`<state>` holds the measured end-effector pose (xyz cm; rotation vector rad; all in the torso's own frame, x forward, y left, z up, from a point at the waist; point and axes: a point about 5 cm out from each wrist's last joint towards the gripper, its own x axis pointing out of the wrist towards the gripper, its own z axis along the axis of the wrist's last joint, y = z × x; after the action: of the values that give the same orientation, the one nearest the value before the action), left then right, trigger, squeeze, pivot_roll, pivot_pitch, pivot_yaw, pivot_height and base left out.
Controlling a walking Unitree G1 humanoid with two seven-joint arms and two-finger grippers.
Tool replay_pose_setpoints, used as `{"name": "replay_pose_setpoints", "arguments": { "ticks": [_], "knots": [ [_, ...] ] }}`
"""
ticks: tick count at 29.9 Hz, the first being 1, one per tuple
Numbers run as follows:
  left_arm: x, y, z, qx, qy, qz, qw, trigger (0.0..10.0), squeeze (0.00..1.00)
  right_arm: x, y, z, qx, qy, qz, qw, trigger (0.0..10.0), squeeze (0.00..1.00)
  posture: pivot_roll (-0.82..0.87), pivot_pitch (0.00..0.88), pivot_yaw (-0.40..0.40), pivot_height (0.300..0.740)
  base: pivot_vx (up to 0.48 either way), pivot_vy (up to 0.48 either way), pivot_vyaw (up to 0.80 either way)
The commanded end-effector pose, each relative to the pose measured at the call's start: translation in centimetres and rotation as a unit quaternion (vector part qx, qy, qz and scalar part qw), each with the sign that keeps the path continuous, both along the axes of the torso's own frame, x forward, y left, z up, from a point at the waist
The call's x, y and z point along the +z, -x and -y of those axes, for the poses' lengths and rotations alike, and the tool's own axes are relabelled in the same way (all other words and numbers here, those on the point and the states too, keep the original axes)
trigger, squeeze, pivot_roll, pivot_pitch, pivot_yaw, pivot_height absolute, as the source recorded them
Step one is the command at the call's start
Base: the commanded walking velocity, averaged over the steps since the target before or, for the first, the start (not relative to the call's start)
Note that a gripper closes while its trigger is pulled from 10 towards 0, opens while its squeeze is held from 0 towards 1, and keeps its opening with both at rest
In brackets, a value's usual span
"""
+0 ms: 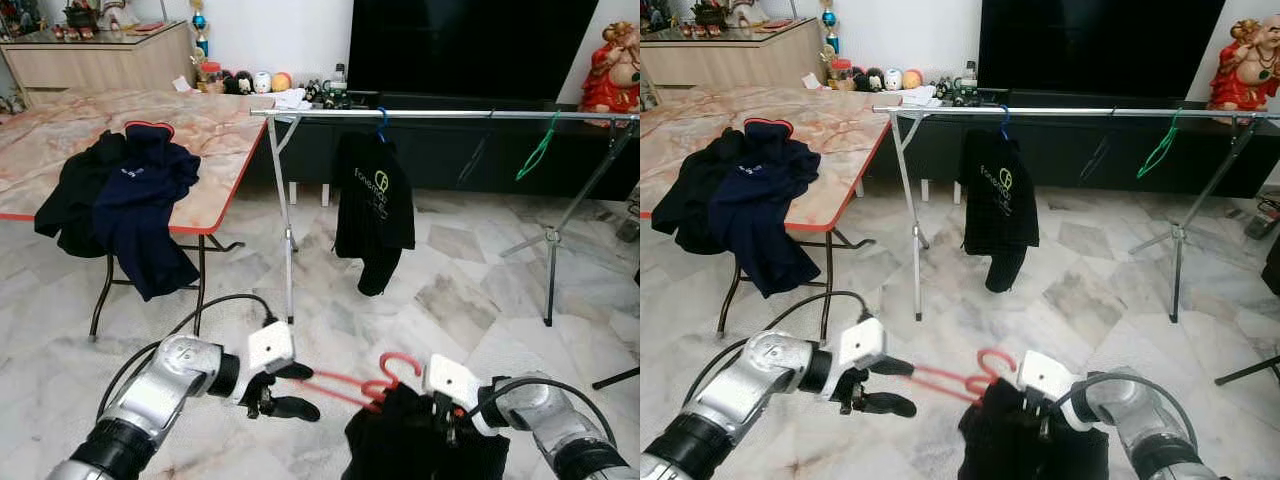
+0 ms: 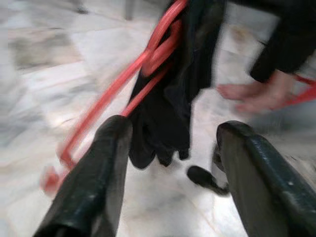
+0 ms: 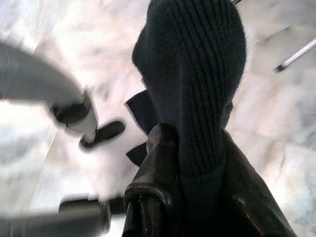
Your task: Hang hanger
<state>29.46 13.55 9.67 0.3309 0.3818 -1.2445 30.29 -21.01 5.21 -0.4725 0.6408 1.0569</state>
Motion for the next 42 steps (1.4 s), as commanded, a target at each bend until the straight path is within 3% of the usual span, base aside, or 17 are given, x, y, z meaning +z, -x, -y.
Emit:
{"name": "replay_pose_setpoints", "arguments": {
  "ticks": [1,4,5,35,36,37,39,42],
  "knots": [
    [-0.8,0.0,-0.7,0.047,-0.004,0.001,0.999,10.0,1.00,0.7,-0.5,-0.4,-0.016,-0.024,0.026,0.999,0.0,0.00,-0.01,0.011,0.001,0.740,0.000,0.000,0.00],
    [-1.8,0.0,-0.8,0.086,-0.007,0.003,0.996,10.0,1.00,0.9,-0.8,-0.5,-0.030,-0.028,0.040,0.998,0.0,0.00,-0.01,0.014,0.001,0.740,0.000,0.000,0.00],
    [-2.9,-0.2,-1.0,0.134,-0.033,0.020,0.990,10.0,0.00,1.5,-1.5,-0.6,-0.065,-0.042,0.056,0.995,0.0,0.00,-0.01,0.015,0.002,0.740,0.000,0.000,0.00],
    [-3.4,-0.2,-1.0,0.150,-0.041,0.021,0.988,10.0,0.00,1.8,-1.8,-0.7,-0.079,-0.051,0.062,0.994,0.0,0.00,-0.01,0.015,0.002,0.740,0.000,0.000,0.00],
    [-4.1,-0.2,-0.9,0.169,-0.048,0.020,0.984,10.0,0.00,2.3,-2.1,-1.0,-0.092,-0.059,0.070,0.992,0.0,0.00,-0.01,0.015,0.003,0.740,0.000,0.000,0.00],
    [-5.4,-0.3,0.0,0.202,-0.060,0.041,0.977,10.0,0.00,4.6,-3.6,-2.7,-0.100,-0.078,0.114,0.985,0.0,0.00,-0.03,0.001,-0.013,0.740,0.000,0.000,0.00],
    [-6.9,-0.3,1.4,0.238,-0.071,0.075,0.966,10.0,0.00,8.0,-5.1,-5.1,-0.108,-0.104,0.172,0.974,0.0,0.00,-0.03,0.005,-0.011,0.740,0.000,0.000,0.00],
    [-6.8,-0.3,1.4,0.245,-0.068,0.077,0.964,10.0,0.00,7.8,-5.1,-5.0,-0.109,-0.100,0.170,0.974,0.0,0.00,-0.03,0.007,-0.011,0.740,0.000,0.000,0.00]
  ]
}}
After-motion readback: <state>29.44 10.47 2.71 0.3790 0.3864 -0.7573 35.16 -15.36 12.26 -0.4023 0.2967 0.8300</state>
